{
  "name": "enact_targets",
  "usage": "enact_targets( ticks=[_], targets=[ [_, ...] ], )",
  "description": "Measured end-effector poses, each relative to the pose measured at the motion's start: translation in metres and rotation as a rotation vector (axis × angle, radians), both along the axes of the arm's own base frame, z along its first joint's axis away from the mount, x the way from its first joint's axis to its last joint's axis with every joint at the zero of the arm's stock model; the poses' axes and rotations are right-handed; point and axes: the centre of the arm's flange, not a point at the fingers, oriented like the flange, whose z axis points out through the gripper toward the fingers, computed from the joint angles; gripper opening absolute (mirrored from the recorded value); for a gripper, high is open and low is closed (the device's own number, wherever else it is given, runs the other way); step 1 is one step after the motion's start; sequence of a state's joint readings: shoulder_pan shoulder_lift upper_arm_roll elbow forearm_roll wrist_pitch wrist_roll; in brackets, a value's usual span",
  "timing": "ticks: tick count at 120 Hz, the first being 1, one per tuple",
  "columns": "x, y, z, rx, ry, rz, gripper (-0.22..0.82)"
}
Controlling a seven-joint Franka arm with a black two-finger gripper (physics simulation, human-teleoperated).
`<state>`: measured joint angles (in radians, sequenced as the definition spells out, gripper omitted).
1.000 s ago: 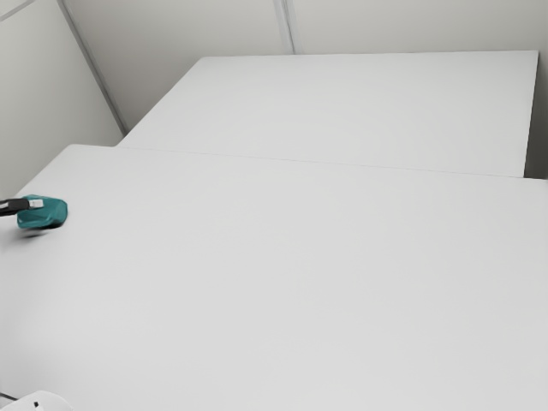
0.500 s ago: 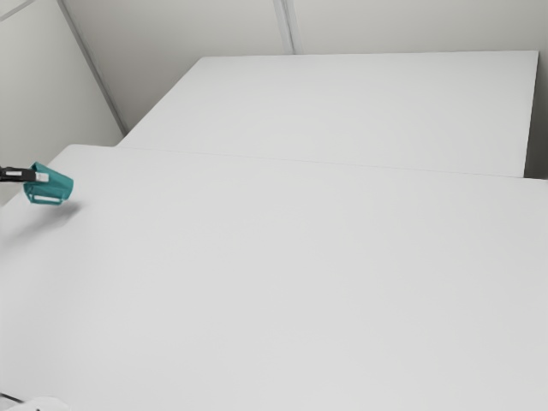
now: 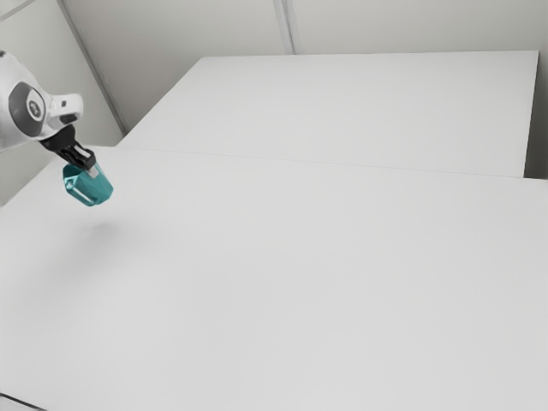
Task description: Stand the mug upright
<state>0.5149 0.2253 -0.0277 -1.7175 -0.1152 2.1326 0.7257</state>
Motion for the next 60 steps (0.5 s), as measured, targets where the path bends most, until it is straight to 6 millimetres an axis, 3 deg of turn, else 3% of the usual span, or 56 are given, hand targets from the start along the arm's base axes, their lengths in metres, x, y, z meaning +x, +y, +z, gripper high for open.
enact_targets(
  ticks=[46,60],
  targets=[
    [-0.029,-0.175,-0.003,0.046,0.066,0.28,-0.18],
    [-0.04,-0.209,-0.011,0.031,0.074,0.388,-0.18]
  ],
)
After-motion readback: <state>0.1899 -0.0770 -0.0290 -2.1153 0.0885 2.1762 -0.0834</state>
